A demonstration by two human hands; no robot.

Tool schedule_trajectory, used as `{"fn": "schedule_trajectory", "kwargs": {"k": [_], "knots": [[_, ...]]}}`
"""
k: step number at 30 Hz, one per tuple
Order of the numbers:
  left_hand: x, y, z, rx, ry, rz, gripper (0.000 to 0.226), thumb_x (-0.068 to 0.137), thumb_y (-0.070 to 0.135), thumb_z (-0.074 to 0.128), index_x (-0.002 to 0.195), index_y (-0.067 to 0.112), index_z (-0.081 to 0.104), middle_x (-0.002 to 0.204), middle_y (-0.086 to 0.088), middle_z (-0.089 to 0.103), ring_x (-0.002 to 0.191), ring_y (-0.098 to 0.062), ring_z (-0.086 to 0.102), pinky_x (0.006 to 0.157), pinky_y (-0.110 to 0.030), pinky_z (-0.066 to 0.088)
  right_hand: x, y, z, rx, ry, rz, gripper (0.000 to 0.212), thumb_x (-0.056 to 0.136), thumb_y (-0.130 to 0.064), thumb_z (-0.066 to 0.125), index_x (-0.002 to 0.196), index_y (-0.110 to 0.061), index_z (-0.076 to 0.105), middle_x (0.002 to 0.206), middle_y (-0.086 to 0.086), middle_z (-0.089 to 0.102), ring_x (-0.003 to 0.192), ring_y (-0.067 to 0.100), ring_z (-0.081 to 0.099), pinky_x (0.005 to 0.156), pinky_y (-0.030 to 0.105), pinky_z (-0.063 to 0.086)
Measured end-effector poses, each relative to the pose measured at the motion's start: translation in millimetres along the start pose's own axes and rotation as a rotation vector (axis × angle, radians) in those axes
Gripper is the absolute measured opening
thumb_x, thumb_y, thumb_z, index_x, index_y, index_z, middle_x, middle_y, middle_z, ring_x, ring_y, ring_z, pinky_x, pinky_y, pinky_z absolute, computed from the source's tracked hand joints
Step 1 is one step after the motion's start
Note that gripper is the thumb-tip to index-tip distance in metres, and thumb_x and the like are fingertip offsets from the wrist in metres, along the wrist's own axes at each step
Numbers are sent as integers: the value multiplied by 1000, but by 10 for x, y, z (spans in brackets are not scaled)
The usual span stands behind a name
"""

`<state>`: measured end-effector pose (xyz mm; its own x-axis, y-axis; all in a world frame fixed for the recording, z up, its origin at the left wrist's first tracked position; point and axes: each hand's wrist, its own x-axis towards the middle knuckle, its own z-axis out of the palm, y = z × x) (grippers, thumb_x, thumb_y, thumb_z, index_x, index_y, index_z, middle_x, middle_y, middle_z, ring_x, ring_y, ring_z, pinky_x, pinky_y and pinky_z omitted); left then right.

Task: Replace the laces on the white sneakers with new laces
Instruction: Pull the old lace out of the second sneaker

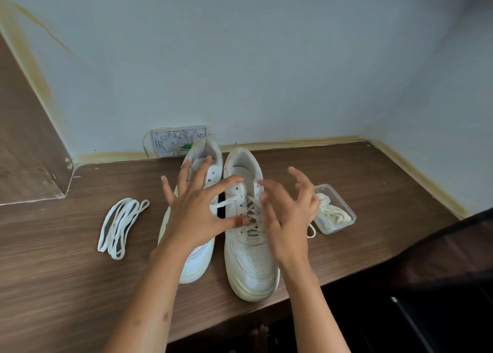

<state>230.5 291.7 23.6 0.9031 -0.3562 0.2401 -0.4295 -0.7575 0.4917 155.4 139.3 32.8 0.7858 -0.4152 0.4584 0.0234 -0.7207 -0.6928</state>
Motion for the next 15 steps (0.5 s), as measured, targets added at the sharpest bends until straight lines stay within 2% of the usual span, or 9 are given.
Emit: {"fn": "schedule_trajectory", "kwargs": {"k": [2, 4, 6, 8, 11, 13, 15], "knots": [[-2, 11, 2, 1, -3, 2, 84, 53, 96, 49, 131, 69, 36, 163, 13, 2, 148, -16, -19, 113, -63, -17, -12, 18, 78, -189, -56, -77, 22, 96, -31, 59, 114, -41, 66, 154, -3, 23, 136, 24, 18, 107, 44, 23], [-4, 16, -2, -2, 0, 2, 80, 55, 90, 54, 131, 68, 38, 163, 13, 3, 148, -17, -18, 113, -63, -16, -35, 31, 164, -265, -75, -91, 24, 95, -24, 61, 116, -36, 65, 154, 3, 27, 133, 28, 20, 105, 51, 27], [0, 12, -3, -9, -5, 4, 81, 54, 91, 55, 131, 68, 38, 163, 13, 3, 148, -17, -18, 113, -63, -17, -25, 41, 199, -256, -35, -101, 18, 94, -18, 64, 105, -31, 69, 150, 5, 34, 130, 28, 23, 102, 51, 29], [3, 2, 6, -4, -7, 7, 85, 51, 97, 47, 130, 69, 36, 162, 13, 3, 148, -17, -18, 112, -63, -17, 7, 49, 202, -221, 5, -94, 16, 89, -14, 68, 93, -29, 71, 145, 2, 38, 128, 27, 25, 102, 47, 27], [1, -15, 11, -3, -7, 6, 87, 49, 99, 39, 130, 70, 33, 162, 14, 2, 148, -18, -16, 112, -63, -16, 56, 51, 129, -87, 158, 57, 25, 87, -3, 64, 85, -28, 68, 134, -4, 38, 117, 20, 29, 102, 43, 28], [0, -16, 10, -11, -13, 7, 85, 50, 98, 41, 130, 70, 33, 162, 14, 3, 148, -17, -16, 112, -63, -16, 100, 116, 12, 39, 322, 238, 25, 91, -3, 59, 84, -26, 64, 130, -6, 35, 111, 16, 29, 101, 51, 35], [-1, -14, 16, -21, -9, 10, 84, 51, 97, 42, 130, 70, 35, 162, 13, 4, 148, -18, -16, 112, -63, -17, 124, 202, -78, 81, 402, 326, 18, 96, -10, 57, 84, -24, 62, 126, -7, 32, 106, 11, 26, 99, 56, 39]]}}
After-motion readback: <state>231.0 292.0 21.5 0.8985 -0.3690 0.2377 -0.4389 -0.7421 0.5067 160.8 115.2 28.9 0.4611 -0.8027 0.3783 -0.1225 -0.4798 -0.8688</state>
